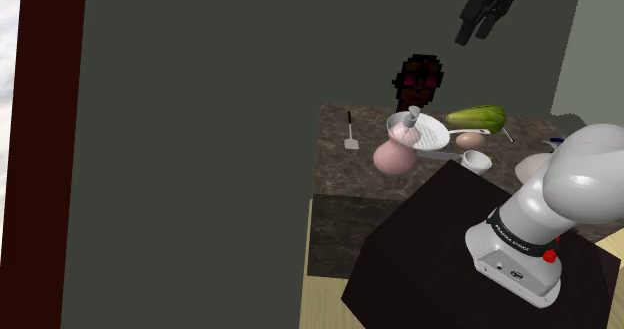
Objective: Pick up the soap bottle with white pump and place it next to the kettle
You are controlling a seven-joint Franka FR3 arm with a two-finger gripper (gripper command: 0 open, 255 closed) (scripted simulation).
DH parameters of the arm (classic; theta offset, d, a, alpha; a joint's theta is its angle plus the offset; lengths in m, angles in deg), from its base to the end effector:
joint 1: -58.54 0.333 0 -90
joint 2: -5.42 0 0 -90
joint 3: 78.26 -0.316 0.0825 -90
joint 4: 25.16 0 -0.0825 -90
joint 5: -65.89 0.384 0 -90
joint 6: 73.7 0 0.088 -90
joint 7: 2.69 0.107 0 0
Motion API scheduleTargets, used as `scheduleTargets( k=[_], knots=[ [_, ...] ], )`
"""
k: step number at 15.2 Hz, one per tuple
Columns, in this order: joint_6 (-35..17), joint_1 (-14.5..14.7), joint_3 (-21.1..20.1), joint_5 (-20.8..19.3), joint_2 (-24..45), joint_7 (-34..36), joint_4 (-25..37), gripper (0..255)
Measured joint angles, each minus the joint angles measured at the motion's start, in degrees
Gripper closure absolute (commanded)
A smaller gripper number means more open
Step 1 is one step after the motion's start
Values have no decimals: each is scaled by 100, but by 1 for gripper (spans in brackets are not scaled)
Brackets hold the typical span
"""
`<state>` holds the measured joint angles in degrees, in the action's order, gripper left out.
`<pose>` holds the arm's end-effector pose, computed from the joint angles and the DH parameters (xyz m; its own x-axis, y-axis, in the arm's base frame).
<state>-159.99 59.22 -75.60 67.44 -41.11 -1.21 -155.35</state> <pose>0.2927 -0.0129 0.6316 0.9980 -0.0456 0.0438 -0.0429 -0.9972 -0.0617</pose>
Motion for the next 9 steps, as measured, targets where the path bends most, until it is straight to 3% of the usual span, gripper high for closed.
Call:
scheduleTargets(
  k=[3, 9],
  knots=[
    [-221, -28, 16, -39, 36, -4, -179, 0],
    [-1387, -185, 127, -239, 201, -37, -1131, 0]
  ],
)
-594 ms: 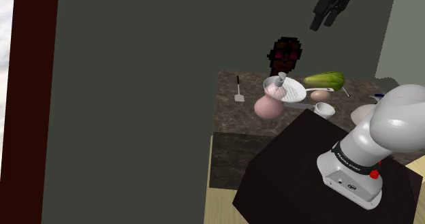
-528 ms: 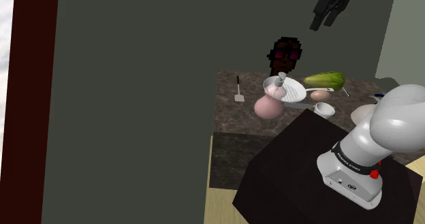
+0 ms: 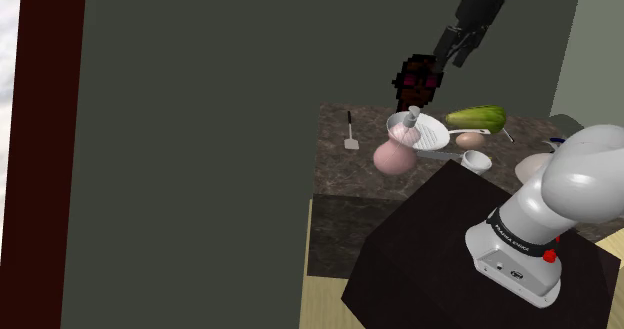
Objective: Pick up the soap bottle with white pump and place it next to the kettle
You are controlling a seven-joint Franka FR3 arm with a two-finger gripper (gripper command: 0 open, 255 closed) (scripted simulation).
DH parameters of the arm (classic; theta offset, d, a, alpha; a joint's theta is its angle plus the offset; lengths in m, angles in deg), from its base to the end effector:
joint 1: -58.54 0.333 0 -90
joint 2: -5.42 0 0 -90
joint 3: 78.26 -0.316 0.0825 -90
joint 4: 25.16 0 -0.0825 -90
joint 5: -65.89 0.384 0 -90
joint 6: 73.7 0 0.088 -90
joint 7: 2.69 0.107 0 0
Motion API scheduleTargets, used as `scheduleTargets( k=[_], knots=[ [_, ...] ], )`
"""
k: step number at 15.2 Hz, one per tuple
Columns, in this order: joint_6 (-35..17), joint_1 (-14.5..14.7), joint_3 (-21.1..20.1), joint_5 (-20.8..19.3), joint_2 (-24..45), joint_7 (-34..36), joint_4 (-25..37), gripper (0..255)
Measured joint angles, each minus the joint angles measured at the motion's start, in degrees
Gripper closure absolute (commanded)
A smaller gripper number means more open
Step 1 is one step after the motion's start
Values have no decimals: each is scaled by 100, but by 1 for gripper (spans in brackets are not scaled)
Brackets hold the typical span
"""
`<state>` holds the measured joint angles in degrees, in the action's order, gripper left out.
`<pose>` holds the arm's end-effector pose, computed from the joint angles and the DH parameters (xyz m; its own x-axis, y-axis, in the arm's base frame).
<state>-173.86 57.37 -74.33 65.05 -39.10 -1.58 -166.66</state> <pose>0.3209 -0.0340 0.5487 0.9946 -0.0885 0.0537 -0.0868 -0.9956 -0.0346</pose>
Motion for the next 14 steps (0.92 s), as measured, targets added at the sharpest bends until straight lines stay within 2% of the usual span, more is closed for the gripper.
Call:
scheduleTargets(
  k=[6, 14],
  knots=[
    [-1271, -168, 130, -203, 550, 10, -661, 0],
    [-3147, -416, 387, -487, 1818, 2, -1175, 0]
  ],
)
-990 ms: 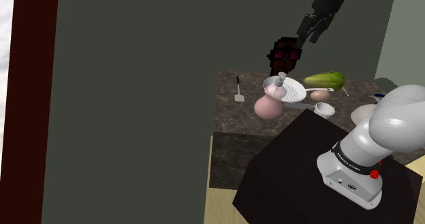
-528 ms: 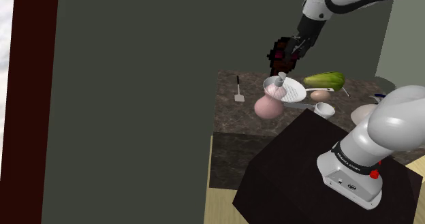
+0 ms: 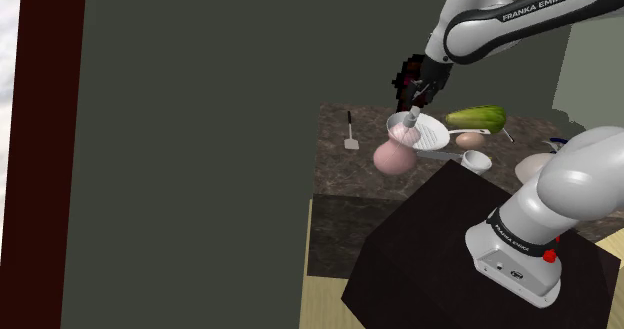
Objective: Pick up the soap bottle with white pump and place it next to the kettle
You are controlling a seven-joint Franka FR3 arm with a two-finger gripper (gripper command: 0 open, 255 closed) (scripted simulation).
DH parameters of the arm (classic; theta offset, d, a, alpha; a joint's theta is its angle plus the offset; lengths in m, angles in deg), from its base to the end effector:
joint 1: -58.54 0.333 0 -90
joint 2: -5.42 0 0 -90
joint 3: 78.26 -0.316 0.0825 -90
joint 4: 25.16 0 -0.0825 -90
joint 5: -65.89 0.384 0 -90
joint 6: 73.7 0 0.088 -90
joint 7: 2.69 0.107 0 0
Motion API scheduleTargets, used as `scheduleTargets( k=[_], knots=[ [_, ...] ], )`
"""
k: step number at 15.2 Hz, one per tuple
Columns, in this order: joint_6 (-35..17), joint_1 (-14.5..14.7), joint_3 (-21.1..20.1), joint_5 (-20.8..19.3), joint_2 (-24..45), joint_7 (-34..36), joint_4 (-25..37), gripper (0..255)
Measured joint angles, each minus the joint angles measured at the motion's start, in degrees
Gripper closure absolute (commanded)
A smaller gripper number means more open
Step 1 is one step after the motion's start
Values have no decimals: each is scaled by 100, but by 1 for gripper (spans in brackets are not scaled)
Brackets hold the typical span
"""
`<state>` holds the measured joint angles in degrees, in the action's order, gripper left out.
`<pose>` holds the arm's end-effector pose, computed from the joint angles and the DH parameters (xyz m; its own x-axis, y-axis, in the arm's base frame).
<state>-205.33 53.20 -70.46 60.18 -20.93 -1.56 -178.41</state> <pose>0.3770 -0.0880 0.3872 0.9818 -0.1721 0.0804 -0.1740 -0.9846 0.0177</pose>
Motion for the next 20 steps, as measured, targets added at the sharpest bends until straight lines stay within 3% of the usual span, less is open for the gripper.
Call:
scheduleTargets(
  k=[8, 14, 15, 20],
  knots=[
    [-827, -29, 88, -34, 596, -30, -207, 0],
    [-913, -21, 87, -29, 667, -22, -221, 0],
    [-913, -21, 87, -29, 667, -22, -221, 255],
    [-913, -21, 87, -29, 667, -22, -221, 255]
  ],
)
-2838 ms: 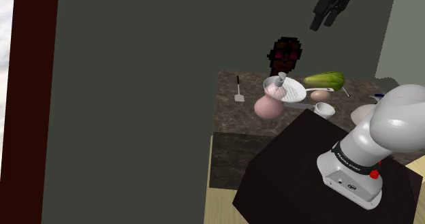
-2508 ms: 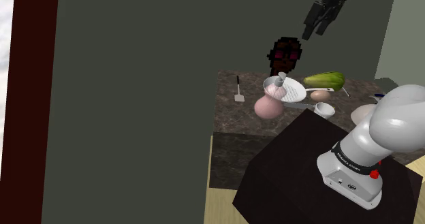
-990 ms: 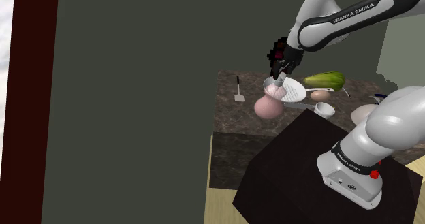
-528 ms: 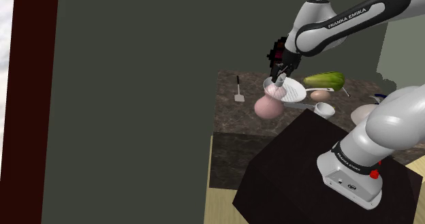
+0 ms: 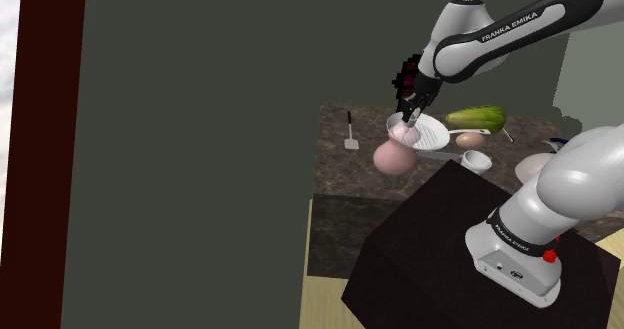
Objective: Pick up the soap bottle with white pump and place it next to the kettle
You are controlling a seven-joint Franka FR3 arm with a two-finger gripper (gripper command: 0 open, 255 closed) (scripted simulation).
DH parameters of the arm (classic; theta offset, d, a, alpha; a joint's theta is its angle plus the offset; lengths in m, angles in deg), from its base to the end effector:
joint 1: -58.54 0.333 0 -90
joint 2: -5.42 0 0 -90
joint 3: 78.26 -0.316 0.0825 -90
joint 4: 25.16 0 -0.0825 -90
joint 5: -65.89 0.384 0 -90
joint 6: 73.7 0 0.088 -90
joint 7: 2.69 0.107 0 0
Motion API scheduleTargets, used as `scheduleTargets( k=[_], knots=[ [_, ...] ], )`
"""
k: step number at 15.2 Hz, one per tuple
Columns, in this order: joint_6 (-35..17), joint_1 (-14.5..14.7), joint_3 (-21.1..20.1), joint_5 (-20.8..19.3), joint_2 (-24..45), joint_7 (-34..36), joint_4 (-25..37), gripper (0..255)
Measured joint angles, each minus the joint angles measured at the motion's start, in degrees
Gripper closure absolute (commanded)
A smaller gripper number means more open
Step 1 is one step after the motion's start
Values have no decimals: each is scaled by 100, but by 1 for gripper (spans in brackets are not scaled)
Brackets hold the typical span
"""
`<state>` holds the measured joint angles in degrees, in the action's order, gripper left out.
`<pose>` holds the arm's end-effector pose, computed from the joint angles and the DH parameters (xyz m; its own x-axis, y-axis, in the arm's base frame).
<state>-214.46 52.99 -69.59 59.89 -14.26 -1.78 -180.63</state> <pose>0.3838 -0.0940 0.3402 0.9806 -0.1767 0.0844 -0.1790 -0.9836 0.0207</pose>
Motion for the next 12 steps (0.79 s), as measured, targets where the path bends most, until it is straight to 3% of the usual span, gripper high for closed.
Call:
scheduleTargets(
  k=[6, 12],
  knots=[
    [48, 0, -3, 0, -31, 1, 14, 255],
    [581, -2, -34, 7, -348, -1, 230, 255]
  ],
)
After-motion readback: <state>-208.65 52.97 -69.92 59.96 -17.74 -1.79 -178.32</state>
